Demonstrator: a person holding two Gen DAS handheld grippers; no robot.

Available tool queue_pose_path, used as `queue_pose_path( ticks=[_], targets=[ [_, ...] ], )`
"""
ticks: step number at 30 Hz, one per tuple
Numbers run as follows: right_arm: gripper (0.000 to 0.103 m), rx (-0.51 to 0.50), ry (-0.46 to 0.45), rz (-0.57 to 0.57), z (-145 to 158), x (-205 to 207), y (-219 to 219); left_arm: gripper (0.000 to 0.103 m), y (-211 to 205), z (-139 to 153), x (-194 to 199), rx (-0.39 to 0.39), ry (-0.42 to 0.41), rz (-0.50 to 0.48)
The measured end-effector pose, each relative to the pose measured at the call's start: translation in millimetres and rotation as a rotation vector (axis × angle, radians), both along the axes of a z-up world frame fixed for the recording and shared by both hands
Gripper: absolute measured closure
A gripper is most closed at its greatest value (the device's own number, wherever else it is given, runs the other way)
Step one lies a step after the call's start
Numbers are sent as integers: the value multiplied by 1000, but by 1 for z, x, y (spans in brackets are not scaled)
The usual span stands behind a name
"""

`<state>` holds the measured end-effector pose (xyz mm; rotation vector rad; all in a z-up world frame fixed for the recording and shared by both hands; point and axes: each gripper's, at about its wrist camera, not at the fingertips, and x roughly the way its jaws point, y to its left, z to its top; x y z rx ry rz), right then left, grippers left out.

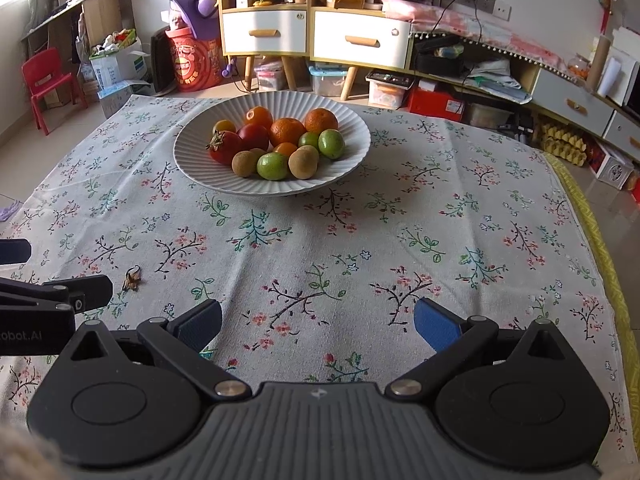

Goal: Organize fruits

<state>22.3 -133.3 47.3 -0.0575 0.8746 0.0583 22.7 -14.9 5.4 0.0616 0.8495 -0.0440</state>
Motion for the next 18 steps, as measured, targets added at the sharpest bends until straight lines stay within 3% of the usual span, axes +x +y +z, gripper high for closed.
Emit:
queue_pose_path(
  ticks=[18],
  targets=[
    [1, -4, 4, 4, -1, -1, 2, 9, -1, -1, 0, 17, 1, 2]
  ],
)
